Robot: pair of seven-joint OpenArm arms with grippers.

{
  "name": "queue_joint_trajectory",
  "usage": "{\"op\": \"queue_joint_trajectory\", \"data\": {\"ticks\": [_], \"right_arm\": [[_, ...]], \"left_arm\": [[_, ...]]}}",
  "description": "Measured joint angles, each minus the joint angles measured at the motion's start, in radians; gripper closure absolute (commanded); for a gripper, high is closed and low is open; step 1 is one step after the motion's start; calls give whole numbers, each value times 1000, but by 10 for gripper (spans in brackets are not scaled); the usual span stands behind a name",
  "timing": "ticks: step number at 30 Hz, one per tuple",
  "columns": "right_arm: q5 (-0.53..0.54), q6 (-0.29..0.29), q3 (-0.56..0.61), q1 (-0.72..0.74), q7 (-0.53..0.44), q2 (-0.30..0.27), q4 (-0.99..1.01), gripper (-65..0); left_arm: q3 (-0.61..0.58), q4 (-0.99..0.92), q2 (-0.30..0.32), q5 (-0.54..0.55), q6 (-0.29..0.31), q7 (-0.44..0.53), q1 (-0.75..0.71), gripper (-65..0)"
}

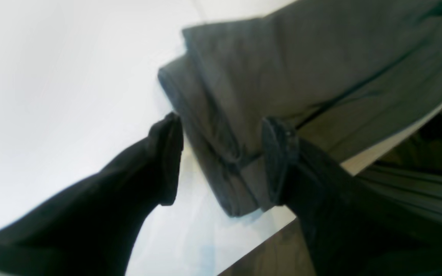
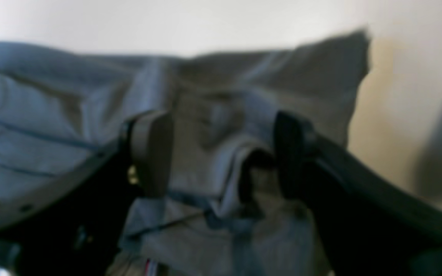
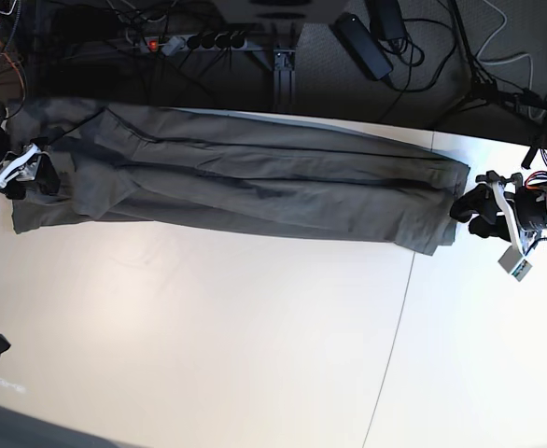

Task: Fold the T-shirt properly
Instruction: 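Release the shirt and regrasp the hem end with the left gripper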

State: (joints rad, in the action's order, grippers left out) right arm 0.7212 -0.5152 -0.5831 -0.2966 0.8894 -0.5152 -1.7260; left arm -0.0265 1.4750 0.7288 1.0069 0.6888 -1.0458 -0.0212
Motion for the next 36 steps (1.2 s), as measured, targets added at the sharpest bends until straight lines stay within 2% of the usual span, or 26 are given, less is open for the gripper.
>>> {"op": "queue_joint_trajectory", "data": {"ticks": [7,8,11,12,17,24,32,33,36], "right_arm": [[39,0,0,0,4,9,-40,-401],[40,0,0,0,4,18,-40,-359],[51,0,0,0,8,51,-40,-164],[50,0,0,0,10,60,-40,-127],[53,0,0,0,17,81,-37,-127],[53,0,0,0,25,81,-36,-204],[53,0,0,0,25,81,-36,-204],[53,0,0,0,25,81,-36,-204],[53,0,0,0,25,81,-36,-204]], "left_arm": [[16,-56,-21,-19,-13,67,-59,-361],[16,-70,-31,-19,-23,68,-59,-361],[17,-110,-64,6,-45,68,-56,-361],[21,-120,-76,34,-46,74,-56,-361],[24,-128,-134,54,-49,68,-50,-361],[28,-189,-157,106,-52,96,-47,-361],[33,-211,-211,116,-43,122,-39,-352],[33,-211,-220,116,-43,124,-37,-322],[32,-213,-236,94,-42,130,-37,-146]]}}
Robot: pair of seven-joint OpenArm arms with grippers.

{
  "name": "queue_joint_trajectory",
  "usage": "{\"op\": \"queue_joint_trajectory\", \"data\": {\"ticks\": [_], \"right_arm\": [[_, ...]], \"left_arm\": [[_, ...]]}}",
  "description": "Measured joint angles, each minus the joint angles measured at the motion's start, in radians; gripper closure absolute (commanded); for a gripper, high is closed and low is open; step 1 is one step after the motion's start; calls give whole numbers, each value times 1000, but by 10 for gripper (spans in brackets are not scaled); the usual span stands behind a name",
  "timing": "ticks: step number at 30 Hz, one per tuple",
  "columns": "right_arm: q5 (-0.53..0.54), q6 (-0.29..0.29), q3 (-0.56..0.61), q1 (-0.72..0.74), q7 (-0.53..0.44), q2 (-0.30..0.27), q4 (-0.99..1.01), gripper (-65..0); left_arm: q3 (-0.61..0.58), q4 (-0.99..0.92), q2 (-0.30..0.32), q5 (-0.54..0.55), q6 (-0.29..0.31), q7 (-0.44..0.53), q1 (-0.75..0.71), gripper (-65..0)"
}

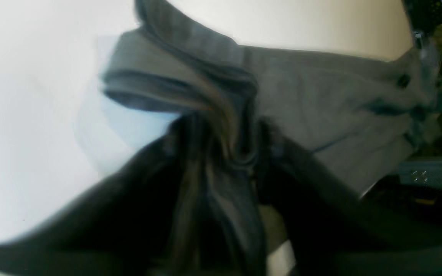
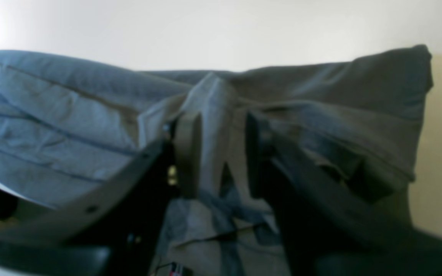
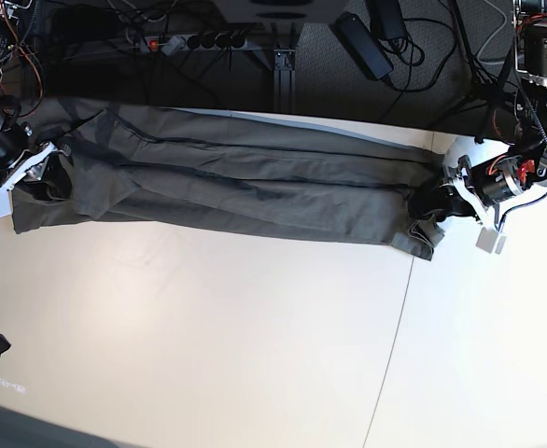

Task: Fold the T-shirt properly
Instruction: 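Release the shirt and regrasp the hem end with the left gripper, then fold the hem end toward the collar with the left gripper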

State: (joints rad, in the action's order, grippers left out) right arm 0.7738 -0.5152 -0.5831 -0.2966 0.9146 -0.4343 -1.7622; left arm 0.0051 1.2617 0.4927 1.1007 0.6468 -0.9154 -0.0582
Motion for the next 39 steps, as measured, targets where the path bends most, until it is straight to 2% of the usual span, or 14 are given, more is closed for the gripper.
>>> {"op": "queue_joint_trajectory", "data": {"ticks": [3,4,8,12,17,24,28,30,33,36,39], "right_arm": [[0,0,0,0,0,0,0,-204],[0,0,0,0,0,0,0,-204],[0,0,0,0,0,0,0,-204],[2,0,0,0,-1,0,0,-204],[4,0,0,0,-2,0,0,-204],[4,0,0,0,-5,2,0,-204],[6,0,0,1,-4,2,0,-204],[6,0,0,1,-5,2,0,-204],[5,0,0,0,-4,3,0,-204],[5,0,0,1,-5,3,0,-204],[3,0,0,0,-5,3,0,-204]], "left_arm": [[0,-3,-3,-19,0,30,-5,-12],[-1,-3,-3,-29,0,47,-6,0],[-5,-3,-8,-76,2,117,-7,0],[-11,-7,3,-120,5,105,35,0],[-11,-15,56,-200,4,89,126,0],[-13,-15,55,-340,0,99,265,0],[-14,-17,88,-392,0,115,332,0],[-13,-17,111,-389,-4,116,364,0],[-12,-16,127,-332,-14,91,403,0],[-12,23,123,-267,-21,24,403,0],[-14,142,98,-222,-27,-39,367,0]]}}
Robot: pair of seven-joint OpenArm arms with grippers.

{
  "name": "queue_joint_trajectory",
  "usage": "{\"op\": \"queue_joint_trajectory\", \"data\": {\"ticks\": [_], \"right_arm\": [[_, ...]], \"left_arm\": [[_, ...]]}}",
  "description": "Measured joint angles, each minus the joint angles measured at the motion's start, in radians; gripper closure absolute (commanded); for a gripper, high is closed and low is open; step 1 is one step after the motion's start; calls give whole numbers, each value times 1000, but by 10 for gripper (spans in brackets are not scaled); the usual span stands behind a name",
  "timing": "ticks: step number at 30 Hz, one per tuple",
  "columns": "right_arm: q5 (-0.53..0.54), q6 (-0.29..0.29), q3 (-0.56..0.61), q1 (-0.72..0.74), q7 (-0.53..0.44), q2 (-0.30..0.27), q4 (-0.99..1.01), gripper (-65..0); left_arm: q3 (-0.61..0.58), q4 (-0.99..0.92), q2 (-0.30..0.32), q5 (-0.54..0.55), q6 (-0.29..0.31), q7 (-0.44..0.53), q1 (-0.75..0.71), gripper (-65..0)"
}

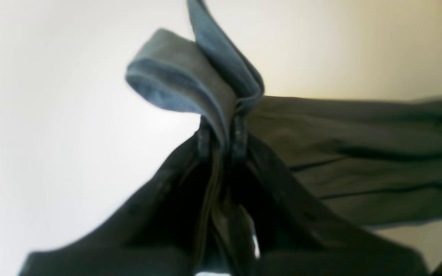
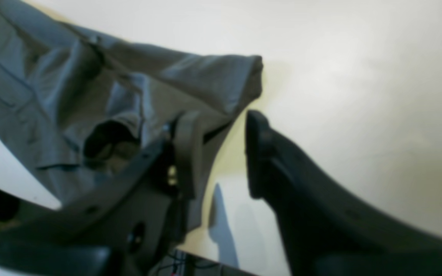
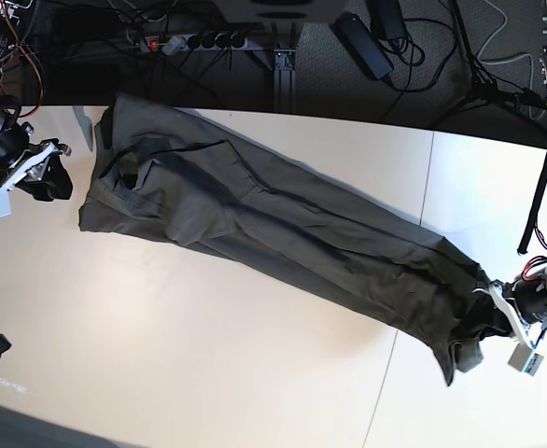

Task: Fold the T-shirt properly
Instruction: 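Fold the hem end toward the collar with the left gripper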

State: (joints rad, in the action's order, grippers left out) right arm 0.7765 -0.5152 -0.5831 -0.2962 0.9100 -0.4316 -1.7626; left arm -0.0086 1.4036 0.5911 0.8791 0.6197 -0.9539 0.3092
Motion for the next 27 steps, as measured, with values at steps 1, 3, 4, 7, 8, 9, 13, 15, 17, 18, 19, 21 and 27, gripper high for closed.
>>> {"op": "queue_joint_trajectory", "data": {"ticks": [1,3,4,7,8,9,13,15,17,18,19,21,27], "right_arm": [[2,0,0,0,0,0,0,-204],[2,0,0,0,0,0,0,-204],[3,0,0,0,-3,0,0,-204],[2,0,0,0,-8,0,0,-204],[2,0,0,0,-8,0,0,-204],[3,0,0,0,-8,0,0,-204],[2,0,0,0,-19,0,0,-204],[2,0,0,0,-21,0,0,-204],[2,0,0,0,-23,0,0,-204],[-2,0,0,0,-23,0,0,-204],[-2,0,0,0,-23,0,0,-204],[-1,0,0,0,-23,0,0,-204],[-2,0,0,0,-23,0,0,-204]], "left_arm": [[-4,60,-12,3,-3,0,-19,0],[-14,198,-39,4,-5,0,-64,0],[-21,271,-56,-6,-6,0,-87,0],[-69,427,-103,-49,-11,35,-147,0],[-97,447,-120,-69,-18,44,-163,0],[-132,452,-137,-99,-21,43,-172,0],[-290,421,-230,-241,-41,56,-187,0],[-360,399,-282,-330,-69,99,-184,0],[-412,373,-324,-390,-87,114,-184,0],[-433,355,-341,-406,-90,114,-184,0],[-453,335,-351,-419,-92,114,-184,0],[-489,300,-360,-425,-92,113,-184,0],[-593,269,-359,-426,-93,117,-183,-301]]}}
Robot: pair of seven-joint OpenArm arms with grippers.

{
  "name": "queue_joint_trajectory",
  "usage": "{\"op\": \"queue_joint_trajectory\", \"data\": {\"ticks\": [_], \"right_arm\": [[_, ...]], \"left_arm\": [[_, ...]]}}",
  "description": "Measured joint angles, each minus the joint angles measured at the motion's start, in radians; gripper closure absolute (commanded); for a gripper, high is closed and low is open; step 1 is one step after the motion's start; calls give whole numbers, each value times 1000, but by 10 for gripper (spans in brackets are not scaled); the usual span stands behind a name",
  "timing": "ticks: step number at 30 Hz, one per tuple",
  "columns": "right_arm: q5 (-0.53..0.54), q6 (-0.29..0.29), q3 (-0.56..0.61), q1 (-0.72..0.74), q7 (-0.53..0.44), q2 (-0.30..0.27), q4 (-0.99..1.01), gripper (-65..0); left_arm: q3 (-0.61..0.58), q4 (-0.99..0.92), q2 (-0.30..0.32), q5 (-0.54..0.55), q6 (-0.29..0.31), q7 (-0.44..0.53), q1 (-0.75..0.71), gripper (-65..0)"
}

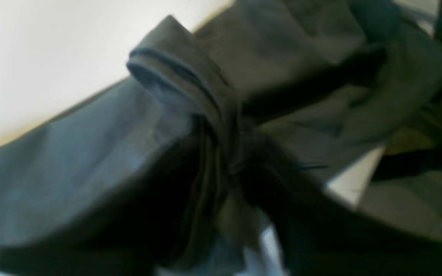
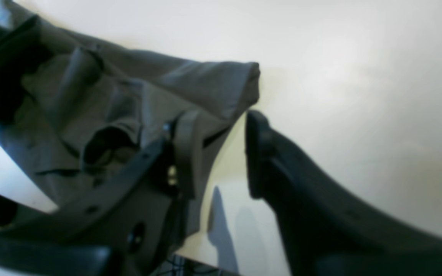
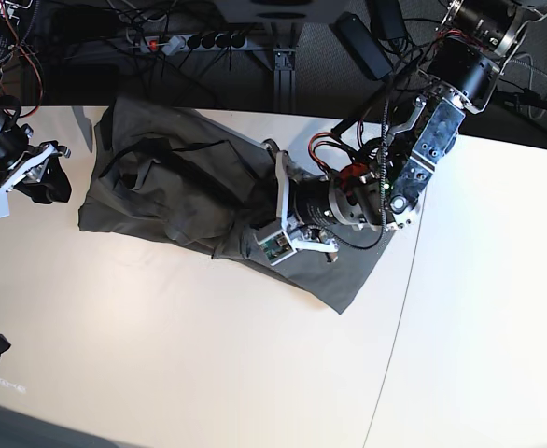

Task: Fold the T-shirt properly
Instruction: 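Fold the hem end toward the collar with the left gripper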

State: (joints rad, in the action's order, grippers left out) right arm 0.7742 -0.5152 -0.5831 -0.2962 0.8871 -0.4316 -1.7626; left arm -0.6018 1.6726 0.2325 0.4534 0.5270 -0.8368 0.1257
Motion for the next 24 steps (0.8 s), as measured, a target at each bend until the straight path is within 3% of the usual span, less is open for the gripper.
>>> {"op": "queue_joint_trajectory", "data": {"ticks": [2,5,7,11,13,17,24], "right_arm": [[0,0,0,0,0,0,0,-223],[-19,0,0,0,0,0,0,-335],[-19,0,-17,0,1,0,0,-372],[31,0,-138,0,65,-10,0,-372],[123,0,-193,-19,126,-23,0,-372],[145,0,-196,-111,121,-3,0,-438],[172,0,-172,-125,111,77,0,-439]], "left_arm": [[-23,0,-1,2,0,6,0,-320],[-28,0,-16,4,-24,9,0,-320],[-28,0,-34,5,-31,8,5,-320],[-23,34,-42,3,-47,8,19,-320],[-3,57,-42,8,-48,10,19,-319],[61,63,-42,6,-48,10,18,-319],[138,63,-42,4,-48,11,19,-319]]}}
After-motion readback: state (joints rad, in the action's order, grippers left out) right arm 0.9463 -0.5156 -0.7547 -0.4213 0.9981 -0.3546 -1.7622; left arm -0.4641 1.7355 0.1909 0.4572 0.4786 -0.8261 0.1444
